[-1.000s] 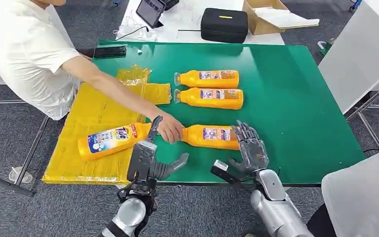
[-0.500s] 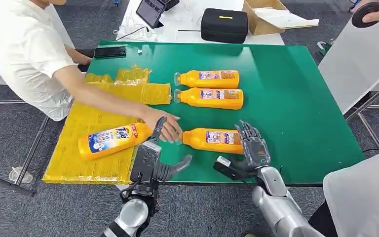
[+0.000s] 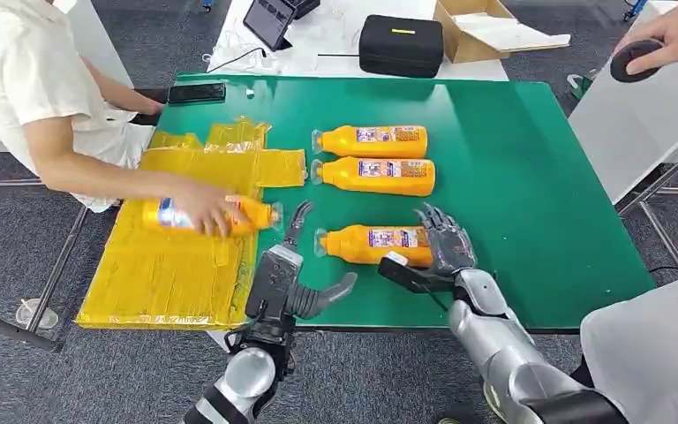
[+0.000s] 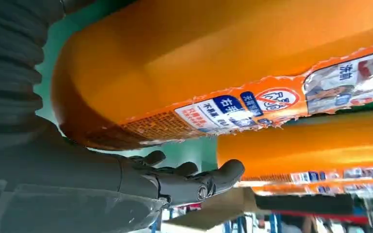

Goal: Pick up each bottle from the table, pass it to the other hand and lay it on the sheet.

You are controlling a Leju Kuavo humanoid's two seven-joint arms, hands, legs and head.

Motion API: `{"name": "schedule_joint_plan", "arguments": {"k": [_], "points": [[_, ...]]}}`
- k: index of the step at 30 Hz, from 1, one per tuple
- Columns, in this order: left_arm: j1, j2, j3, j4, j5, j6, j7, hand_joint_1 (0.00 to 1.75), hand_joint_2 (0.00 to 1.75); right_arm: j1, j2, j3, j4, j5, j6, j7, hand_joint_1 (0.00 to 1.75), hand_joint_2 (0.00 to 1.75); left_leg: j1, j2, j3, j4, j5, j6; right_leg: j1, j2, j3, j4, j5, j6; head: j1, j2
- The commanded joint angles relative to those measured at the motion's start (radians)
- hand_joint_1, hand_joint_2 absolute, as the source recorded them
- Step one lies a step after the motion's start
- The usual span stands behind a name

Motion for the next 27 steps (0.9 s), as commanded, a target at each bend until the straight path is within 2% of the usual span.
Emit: {"name": "schedule_joint_plan", "arguments": {"k": [1, 2, 4, 6, 7, 8, 20, 23, 25, 27], "points": [[-0.069, -0.003, -0.039, 0.092, 0.029, 0.015, -0.003, 0.00, 1.75, -0.062, 0.018, -0.014, 0.166, -0.024, 0.155, 0.039, 0.00, 1.75, -0.001, 0.001, 0.005, -0.001, -0.001, 0.001, 0.000, -0.001, 0.005, -0.001, -0.001, -0.002, 0.000, 0.000], [-0.073, -0.003, -0.042, 0.091, 0.034, 0.014, -0.005, 0.00, 1.75, -0.055, 0.011, -0.011, 0.166, -0.022, 0.203, 0.052, 0.00, 1.75, 0.000, 0.000, 0.004, -0.001, -0.001, 0.001, 0.000, -0.001, 0.004, -0.001, -0.001, -0.001, 0.000, 0.000], [-0.073, -0.003, -0.042, 0.091, 0.035, 0.014, -0.005, 0.00, 1.75, -0.051, 0.008, -0.012, 0.165, -0.023, 0.200, 0.050, 0.00, 1.75, 0.000, 0.000, 0.006, -0.001, -0.001, 0.001, 0.000, -0.002, 0.006, -0.001, -0.001, -0.002, 0.000, 0.000], [-0.076, -0.001, -0.048, 0.091, 0.043, 0.007, -0.005, 0.00, 1.75, -0.053, 0.002, -0.019, 0.179, -0.039, 0.295, 0.053, 0.02, 1.75, 0.000, -0.001, 0.009, -0.002, -0.001, 0.001, 0.001, -0.004, 0.010, -0.002, -0.002, -0.002, 0.000, 0.000], [-0.077, -0.001, -0.051, 0.092, 0.044, 0.004, -0.006, 0.00, 1.75, -0.046, -0.005, -0.021, 0.181, -0.043, 0.322, 0.049, 1.38, 1.75, 0.000, -0.001, 0.010, -0.001, 0.000, 0.001, 0.001, -0.004, 0.010, -0.002, -0.001, -0.002, 0.000, 0.000], [-0.078, -0.001, -0.054, 0.092, 0.045, 0.005, -0.009, 0.00, 1.75, -0.038, -0.011, -0.029, 0.183, -0.055, 0.351, 0.044, 1.75, 1.75, 0.000, -0.002, 0.011, -0.001, 0.000, 0.001, 0.000, -0.004, 0.010, -0.002, -0.001, -0.002, 0.000, 0.000], [-0.080, 0.000, -0.055, 0.091, 0.048, 0.006, -0.013, 0.00, 1.75, -0.034, -0.015, -0.043, 0.182, -0.073, 0.392, 0.038, 1.75, 1.75, 0.001, 0.003, 0.017, -0.001, -0.001, 0.001, 0.001, 0.001, 0.015, -0.002, 0.001, -0.004, 0.000, 0.000], [-0.080, 0.002, -0.056, 0.089, 0.050, 0.008, -0.018, 0.00, 1.75, -0.020, -0.019, -0.065, 0.181, -0.106, 0.428, 0.011, 1.75, 1.75, 0.000, 0.000, 0.019, -0.003, -0.001, 0.002, 0.002, -0.004, 0.017, -0.004, 0.000, -0.005, 0.000, 0.000], [-0.073, 0.005, -0.057, 0.076, 0.050, 0.010, -0.022, 0.00, 1.75, -0.007, -0.018, -0.076, 0.178, -0.122, 0.437, -0.008, 1.75, 1.75, 0.001, 0.001, 0.018, -0.002, -0.001, 0.001, 0.002, -0.001, 0.016, -0.003, 0.000, -0.004, 0.000, 0.000], [-0.059, 0.012, -0.054, 0.050, 0.057, 0.013, -0.027, 0.00, 1.75, 0.015, -0.010, -0.115, 0.169, -0.176, 0.463, -0.064, 1.75, 1.75, 0.001, 0.001, 0.019, -0.002, -0.001, 0.001, 0.002, -0.001, 0.017, -0.004, 0.000, -0.004, 0.000, 0.000]]}}
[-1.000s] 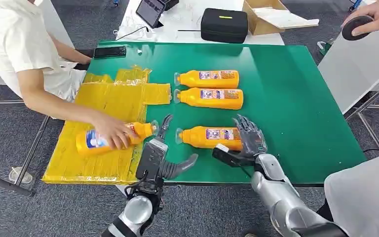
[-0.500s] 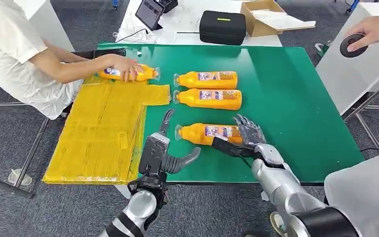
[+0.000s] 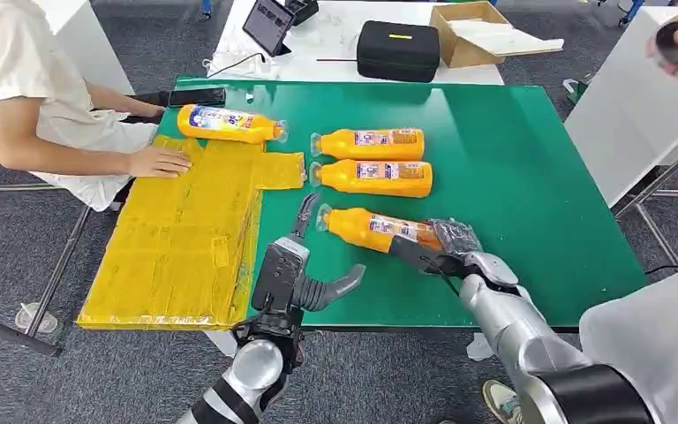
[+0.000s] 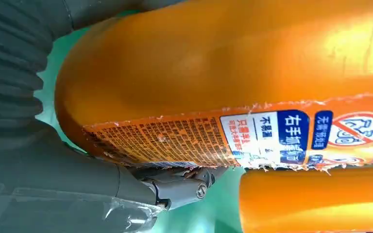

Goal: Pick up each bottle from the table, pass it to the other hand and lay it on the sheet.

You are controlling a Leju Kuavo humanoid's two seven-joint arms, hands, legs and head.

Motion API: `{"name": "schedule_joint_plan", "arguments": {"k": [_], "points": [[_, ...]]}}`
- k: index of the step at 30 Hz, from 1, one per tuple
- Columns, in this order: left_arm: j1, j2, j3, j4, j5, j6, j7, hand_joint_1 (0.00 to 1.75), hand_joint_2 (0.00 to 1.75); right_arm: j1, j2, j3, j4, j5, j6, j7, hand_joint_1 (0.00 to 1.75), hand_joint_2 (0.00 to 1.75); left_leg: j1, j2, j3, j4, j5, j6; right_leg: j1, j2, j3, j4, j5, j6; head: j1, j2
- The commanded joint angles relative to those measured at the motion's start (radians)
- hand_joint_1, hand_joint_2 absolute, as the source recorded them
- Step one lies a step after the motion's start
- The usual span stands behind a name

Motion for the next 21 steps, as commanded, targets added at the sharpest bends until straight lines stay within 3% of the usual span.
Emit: {"name": "schedule_joint_plan", "arguments": {"k": [1, 5, 8, 10, 14, 15, 18, 21], "points": [[-0.011, 0.032, -0.021, 0.006, 0.020, 0.017, -0.022, 0.00, 1.75, 0.113, 0.022, -0.150, 0.070, -0.169, 0.128, -0.163, 1.75, 1.75, 0.001, -0.003, 0.004, -0.002, 0.000, 0.000, 0.001, -0.004, 0.005, -0.003, -0.001, -0.001, 0.000, 0.000], [0.027, 0.027, 0.039, -0.022, 0.106, 0.064, -0.097, 0.00, 1.75, 0.154, 0.063, -0.238, -0.007, -0.336, 0.153, -0.359, 1.75, 1.75, 0.001, 0.000, 0.003, -0.001, -0.002, -0.001, 0.002, -0.001, 0.004, -0.002, 0.000, -0.001, 0.000, 0.000], [0.097, 0.048, 0.099, -0.097, 0.207, 0.134, -0.183, 0.00, 1.75, 0.229, 0.120, -0.266, -0.193, -0.492, 0.108, -0.442, 1.75, 1.75, 0.001, 0.001, 0.005, -0.003, -0.003, -0.001, 0.001, 0.000, 0.004, -0.003, 0.000, -0.003, 0.000, 0.000], [0.134, 0.084, 0.104, -0.163, 0.279, 0.106, -0.173, 0.00, 1.75, 0.312, 0.137, -0.224, -0.373, -0.575, 0.108, -0.390, 1.75, 1.75, 0.001, 0.003, 0.002, -0.002, -0.003, -0.002, 0.002, 0.003, 0.002, -0.001, 0.000, -0.002, 0.000, 0.000], [0.134, 0.088, 0.099, -0.170, 0.285, 0.109, -0.169, 0.00, 1.75, 0.325, 0.124, -0.196, -0.396, -0.602, 0.109, -0.370, 1.75, 1.75, 0.003, 0.001, -0.003, -0.001, -0.002, -0.002, 0.003, 0.001, -0.002, 0.000, -0.001, -0.002, 0.000, 0.000], [0.159, 0.085, 0.123, -0.202, 0.323, 0.104, -0.199, 0.00, 1.75, 0.347, 0.133, -0.196, -0.436, -0.650, 0.099, -0.420, 1.75, 1.75, 0.002, 0.001, -0.004, -0.001, -0.003, -0.002, 0.002, 0.000, -0.003, 0.001, -0.002, -0.003, -0.001, 0.000], [0.250, 0.127, 0.164, -0.324, 0.419, 0.030, -0.152, 0.00, 1.75, 0.485, 0.136, -0.103, -0.684, -0.727, 0.087, -0.399, 1.75, 1.75, 0.003, 0.000, -0.009, -0.001, -0.002, -0.003, 0.003, 0.000, -0.007, 0.000, -0.002, -0.002, 0.000, 0.000], [0.296, 0.138, 0.192, -0.362, 0.490, -0.022, -0.107, 0.00, 1.75, 0.553, 0.136, -0.032, -0.818, -0.759, 0.064, -0.387, 1.75, 1.75, 0.002, 0.000, -0.006, -0.001, -0.005, -0.002, 0.002, 0.001, -0.004, 0.001, -0.005, -0.002, 0.000, 0.000]]}}
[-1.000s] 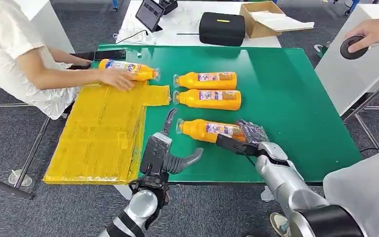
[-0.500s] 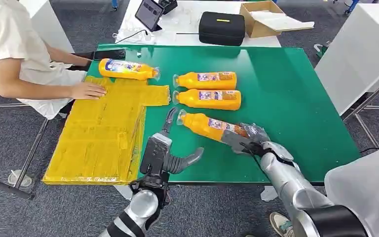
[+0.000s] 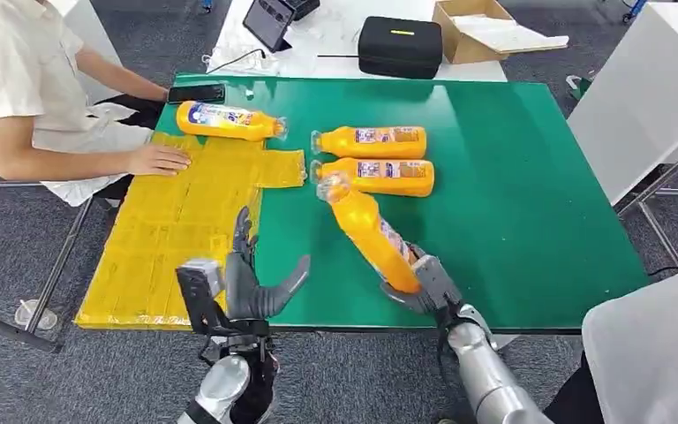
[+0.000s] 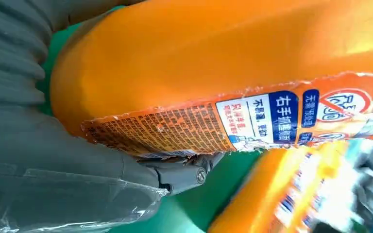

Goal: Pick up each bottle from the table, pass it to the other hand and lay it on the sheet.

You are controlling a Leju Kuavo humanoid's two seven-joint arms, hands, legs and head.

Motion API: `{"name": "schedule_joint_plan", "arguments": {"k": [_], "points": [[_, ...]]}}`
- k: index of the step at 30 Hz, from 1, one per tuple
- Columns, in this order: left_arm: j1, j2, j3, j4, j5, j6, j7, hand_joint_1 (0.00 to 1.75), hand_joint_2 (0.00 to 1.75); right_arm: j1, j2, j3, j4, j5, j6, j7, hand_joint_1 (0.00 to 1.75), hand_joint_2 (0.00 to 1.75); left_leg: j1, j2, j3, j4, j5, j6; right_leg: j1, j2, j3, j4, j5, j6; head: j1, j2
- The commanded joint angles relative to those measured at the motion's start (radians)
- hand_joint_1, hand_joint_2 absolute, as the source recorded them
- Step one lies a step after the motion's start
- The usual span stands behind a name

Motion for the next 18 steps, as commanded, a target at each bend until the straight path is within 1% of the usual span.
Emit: {"name": "schedule_joint_plan", "arguments": {"k": [1, 2, 3, 4, 5, 7, 8, 9, 11, 12, 13, 14, 15, 16, 18], "points": [[0.133, 0.099, 0.088, -0.170, 0.126, -0.097, 0.074, 0.00, 1.75, 0.222, 0.026, 0.178, -0.475, -0.104, -0.047, 0.029, 1.75, 1.75, -0.001, 0.003, 0.004, -0.001, -0.004, 0.000, 0.000, 0.002, 0.003, 0.000, -0.003, -0.001, 0.000, 0.000], [0.128, 0.099, 0.081, -0.162, 0.122, -0.105, 0.074, 0.00, 1.75, 0.220, 0.027, 0.198, -0.484, -0.109, -0.048, 0.034, 1.75, 1.75, 0.000, 0.003, 0.001, -0.001, -0.003, 0.000, 0.000, 0.002, 0.000, 0.000, -0.002, -0.001, 0.000, 0.000], [0.123, 0.100, 0.073, -0.155, 0.125, -0.121, 0.078, 0.00, 1.75, 0.217, 0.026, 0.215, -0.485, -0.110, -0.046, 0.040, 1.75, 1.75, -0.001, 0.005, 0.004, 0.000, -0.005, 0.000, -0.001, 0.003, 0.002, 0.001, -0.004, -0.002, 0.000, 0.000], [0.107, 0.110, 0.043, -0.138, 0.107, -0.159, 0.082, 0.00, 1.75, 0.196, 0.017, 0.260, -0.451, -0.098, -0.031, 0.066, 1.75, 1.75, -0.001, 0.004, 0.002, 0.000, -0.005, 0.000, -0.001, 0.003, 0.001, 0.001, -0.004, -0.002, 0.000, 0.000], [0.094, 0.114, 0.024, -0.122, 0.077, -0.173, 0.073, 0.00, 1.75, 0.182, 0.018, 0.277, -0.419, -0.097, -0.028, 0.066, 1.75, 1.75, -0.001, 0.003, 0.001, 0.000, -0.005, 0.001, -0.001, 0.002, -0.001, 0.000, -0.003, -0.002, 0.000, 0.000], [0.083, 0.112, 0.008, -0.101, 0.049, -0.183, 0.063, 0.00, 1.75, 0.164, 0.028, 0.290, -0.378, -0.103, -0.028, 0.045, 1.75, 1.75, -0.001, 0.005, 0.006, 0.000, -0.007, 0.001, -0.001, 0.003, 0.003, 0.001, -0.005, -0.003, 0.000, 0.000], [0.081, 0.107, 0.009, -0.094, 0.045, -0.184, 0.061, 0.00, 1.75, 0.156, 0.033, 0.295, -0.359, -0.103, -0.036, 0.036, 1.75, 1.75, 0.000, 0.002, 0.001, -0.001, -0.004, 0.001, 0.000, 0.001, -0.001, 0.000, -0.003, -0.002, 0.000, 0.000], [0.081, 0.107, 0.009, -0.094, 0.045, -0.184, 0.061, 0.00, 1.75, 0.156, 0.033, 0.295, -0.359, -0.103, -0.036, 0.036, 1.75, 1.75, 0.000, 0.003, 0.002, -0.001, -0.005, 0.001, 0.000, 0.002, 0.001, 0.000, -0.004, -0.003, 0.000, 0.000], [0.082, 0.106, 0.012, -0.095, 0.044, -0.185, 0.060, 0.00, 1.75, 0.152, 0.030, 0.297, -0.350, -0.106, -0.038, 0.031, 1.75, 1.75, 0.000, 0.002, 0.001, -0.001, -0.004, 0.001, 0.000, 0.001, -0.001, 0.000, -0.004, -0.002, 0.000, 0.000], [0.083, 0.106, 0.015, -0.097, 0.042, -0.187, 0.060, 0.00, 1.75, 0.151, 0.027, 0.299, -0.349, -0.108, -0.039, 0.029, 1.75, 1.75, -0.001, 0.004, 0.007, -0.001, -0.006, 0.002, 0.000, 0.001, 0.004, 0.000, -0.006, -0.004, 0.000, 0.000], [0.083, 0.106, 0.015, -0.097, 0.042, -0.187, 0.060, 0.00, 1.75, 0.151, 0.027, 0.299, -0.349, -0.108, -0.039, 0.029, 1.75, 1.75, -0.001, 0.002, 0.002, -0.001, -0.004, 0.001, 0.000, 0.001, 0.001, 0.000, -0.004, -0.002, 0.000, 0.000], [0.085, 0.106, 0.017, -0.100, 0.040, -0.189, 0.060, 0.00, 1.75, 0.152, 0.024, 0.300, -0.353, -0.109, -0.039, 0.029, 1.75, 1.75, -0.001, 0.002, 0.004, -0.001, -0.005, 0.002, 0.000, 0.000, 0.003, 0.000, -0.005, -0.003, 0.000, 0.000], [0.078, 0.113, 0.003, -0.097, 0.021, -0.204, 0.059, 0.00, 1.75, 0.149, 0.025, 0.306, -0.346, -0.115, -0.029, 0.029, 1.75, 1.75, -0.001, 0.002, 0.003, -0.001, -0.004, 0.001, -0.001, 0.000, 0.002, 0.000, -0.005, -0.003, 0.000, 0.000], [0.069, 0.114, -0.014, -0.086, 0.006, -0.236, 0.076, 0.00, 1.75, 0.137, 0.036, 0.320, -0.317, -0.116, -0.023, 0.029, 1.75, 1.75, -0.001, 0.001, 0.001, -0.001, -0.004, 0.001, 0.000, 0.000, 0.000, 0.000, -0.004, -0.002, 0.000, 0.000], [0.059, 0.108, -0.021, -0.068, -0.011, -0.249, 0.076, 0.00, 1.75, 0.112, 0.051, 0.349, -0.266, -0.107, -0.025, 0.026, 1.75, 1.75, -0.001, 0.003, 0.003, -0.001, -0.005, 0.001, -0.001, 0.001, 0.002, 0.000, -0.005, -0.003, 0.000, 0.000]]}}
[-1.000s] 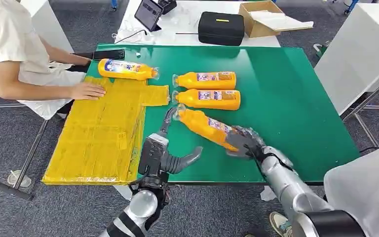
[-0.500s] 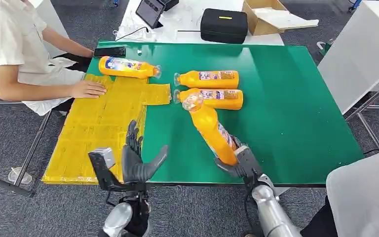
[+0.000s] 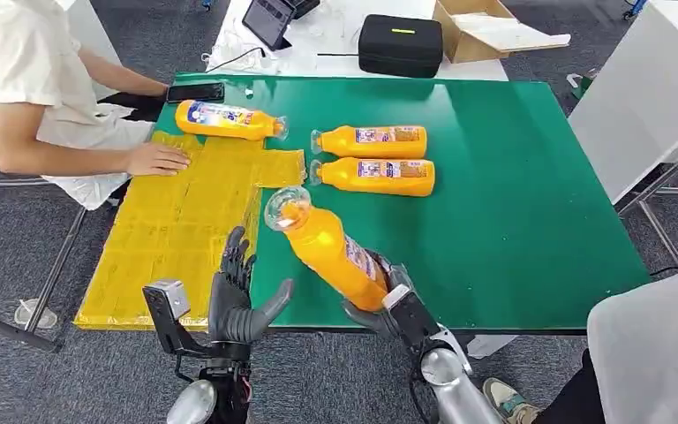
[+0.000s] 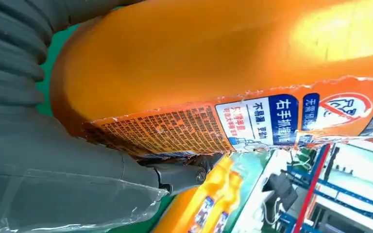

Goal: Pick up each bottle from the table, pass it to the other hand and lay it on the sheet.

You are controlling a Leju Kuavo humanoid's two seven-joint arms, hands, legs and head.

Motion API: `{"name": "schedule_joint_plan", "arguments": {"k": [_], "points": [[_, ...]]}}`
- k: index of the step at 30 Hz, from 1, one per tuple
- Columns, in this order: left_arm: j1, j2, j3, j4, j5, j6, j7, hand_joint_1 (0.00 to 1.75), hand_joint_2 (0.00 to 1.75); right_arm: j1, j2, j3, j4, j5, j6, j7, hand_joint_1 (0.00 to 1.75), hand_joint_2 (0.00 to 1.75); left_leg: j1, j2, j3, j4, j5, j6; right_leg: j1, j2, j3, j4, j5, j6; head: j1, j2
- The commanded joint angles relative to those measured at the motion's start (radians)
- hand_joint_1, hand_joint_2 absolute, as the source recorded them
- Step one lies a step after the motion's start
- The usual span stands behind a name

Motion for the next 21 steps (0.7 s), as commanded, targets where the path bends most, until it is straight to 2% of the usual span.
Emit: {"name": "schedule_joint_plan", "arguments": {"k": [1, 2, 4, 5, 6, 14, 18, 19, 20, 21], "points": [[-0.065, 0.038, -0.065, 0.085, -0.057, -0.066, 0.026, 0.00, 1.75, -0.091, 0.023, 0.110, 0.138, 0.015, -0.010, -0.012, 1.75, 1.75, -0.001, 0.003, 0.005, -0.001, -0.002, 0.001, 0.000, 0.002, 0.004, -0.001, -0.001, -0.001, 0.000, 0.000], [-0.075, 0.032, -0.063, 0.107, -0.065, -0.056, 0.033, 0.00, 1.75, -0.101, 0.025, 0.124, 0.151, 0.021, -0.022, -0.019, 1.75, 1.75, 0.000, 0.003, 0.003, -0.001, -0.001, 0.000, 0.000, 0.002, 0.002, -0.001, 0.000, -0.001, 0.000, 0.000], [-0.094, 0.021, -0.060, 0.148, -0.076, -0.045, 0.030, 0.00, 1.75, -0.111, 0.023, 0.151, 0.149, 0.049, -0.048, -0.023, 1.75, 1.75, -0.001, 0.004, 0.009, -0.002, -0.003, 0.001, 0.000, 0.002, 0.008, -0.001, -0.002, -0.002, 0.000, 0.000], [-0.101, 0.016, -0.059, 0.163, -0.074, -0.049, 0.031, 0.00, 1.75, -0.116, 0.021, 0.162, 0.147, 0.058, -0.050, -0.016, 1.75, 1.75, 0.000, 0.002, 0.004, -0.001, -0.001, 0.000, 0.000, 0.001, 0.003, -0.001, 0.000, -0.001, 0.000, 0.000], [-0.106, 0.012, -0.060, 0.171, -0.074, -0.053, 0.028, 0.00, 1.75, -0.122, 0.020, 0.174, 0.148, 0.065, -0.054, -0.009, 1.75, 1.75, -0.001, 0.002, 0.005, -0.001, -0.001, 0.000, 0.000, 0.001, 0.004, -0.001, -0.001, -0.002, 0.000, 0.000], [-0.125, 0.010, -0.076, 0.173, -0.069, -0.080, 0.031, 0.00, 1.75, -0.153, 0.025, 0.223, 0.175, 0.070, -0.051, 0.010, 1.75, 1.75, -0.001, 0.001, 0.004, -0.001, -0.001, 0.001, 0.000, 0.000, 0.003, 0.000, -0.001, -0.001, 0.001, 0.000], [-0.125, 0.019, -0.088, 0.165, -0.055, -0.144, 0.028, 0.00, 1.75, -0.167, 0.013, 0.237, 0.186, 0.075, -0.049, 0.019, 1.75, 1.75, 0.000, 0.001, 0.003, -0.001, -0.001, 0.000, 0.000, 0.000, 0.002, -0.001, -0.001, -0.001, 0.000, 0.000], [-0.127, 0.017, -0.086, 0.167, -0.055, -0.145, 0.028, 0.00, 1.75, -0.169, 0.012, 0.242, 0.189, 0.077, -0.046, 0.019, 1.75, 1.75, -0.001, 0.002, 0.009, -0.001, -0.003, 0.001, 0.000, -0.001, 0.008, 0.000, -0.003, -0.002, 0.000, 0.000], [-0.137, 0.009, -0.081, 0.179, -0.055, -0.150, 0.029, 0.00, 1.75, -0.177, 0.010, 0.258, 0.197, 0.083, -0.037, 0.020, 1.75, 1.75, 0.000, 0.001, 0.003, -0.001, -0.001, 0.000, 0.000, 0.000, 0.003, 0.000, -0.001, -0.001, 0.001, 0.000], [-0.145, 0.006, -0.080, 0.184, -0.050, -0.159, 0.034, 0.00, 1.75, -0.179, 0.009, 0.265, 0.200, 0.087, -0.034, 0.021, 1.75, 1.75, -0.001, 0.002, 0.005, -0.001, -0.002, 0.001, 0.000, 0.000, 0.005, 0.000, -0.002, -0.002, 0.001, 0.000]]}}
